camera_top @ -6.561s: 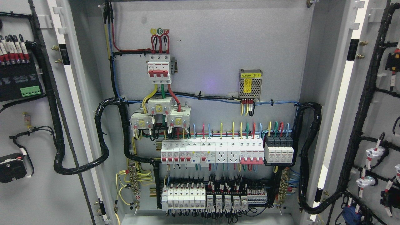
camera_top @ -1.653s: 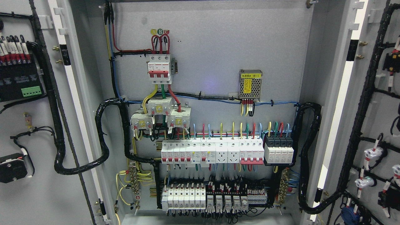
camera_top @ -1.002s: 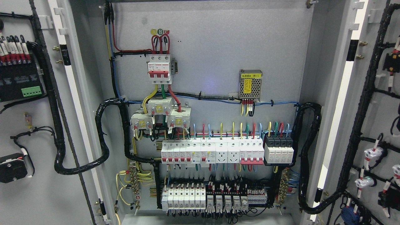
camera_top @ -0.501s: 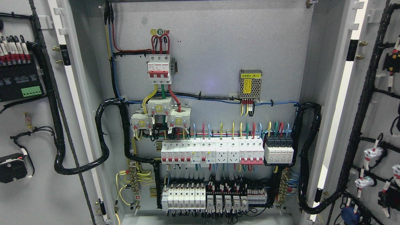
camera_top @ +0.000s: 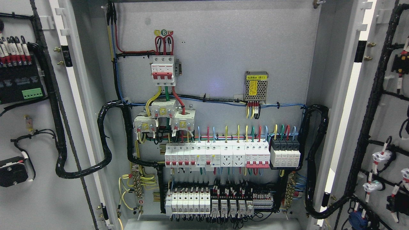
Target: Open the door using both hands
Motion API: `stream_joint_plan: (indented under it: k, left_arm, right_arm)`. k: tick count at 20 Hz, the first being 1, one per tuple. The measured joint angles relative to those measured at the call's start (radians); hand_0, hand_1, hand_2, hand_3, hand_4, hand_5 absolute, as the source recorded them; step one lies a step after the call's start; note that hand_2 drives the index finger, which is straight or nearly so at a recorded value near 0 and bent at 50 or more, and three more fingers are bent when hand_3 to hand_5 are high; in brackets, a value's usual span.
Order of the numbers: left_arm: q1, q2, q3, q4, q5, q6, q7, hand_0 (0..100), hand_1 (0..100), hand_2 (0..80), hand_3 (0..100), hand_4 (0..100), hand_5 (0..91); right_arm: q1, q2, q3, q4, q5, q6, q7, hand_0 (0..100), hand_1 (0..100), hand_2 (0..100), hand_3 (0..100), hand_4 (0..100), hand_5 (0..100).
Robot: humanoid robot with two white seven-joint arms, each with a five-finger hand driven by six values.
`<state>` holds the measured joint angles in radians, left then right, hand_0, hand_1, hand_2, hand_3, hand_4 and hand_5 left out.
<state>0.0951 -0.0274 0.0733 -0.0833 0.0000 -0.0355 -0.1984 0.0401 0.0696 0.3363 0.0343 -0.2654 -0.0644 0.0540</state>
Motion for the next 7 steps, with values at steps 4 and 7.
stream_joint_plan:
  k: [4, 7]
  left_arm:
    - [0.0, -0.003, 0.0, 0.0, 0.0, 0.0, 0.0, 0, 0, 0.0, 0, 0, 0.0]
    - [0.0, -0.004, 0.0, -0.001, 0.0, 0.0, 0.0, 0, 0, 0.0, 0, 0, 0.0]
  right_arm:
    - [-0.003, -0.001, 0.0, -0.009, 0.0, 0.0, -0.001, 38, 0, 0, 0, 0, 0]
    - [-0.003, -0.002, -0.001, -0.015, 0.0, 0.0, -0.001, 38, 0, 0, 0, 0, 0]
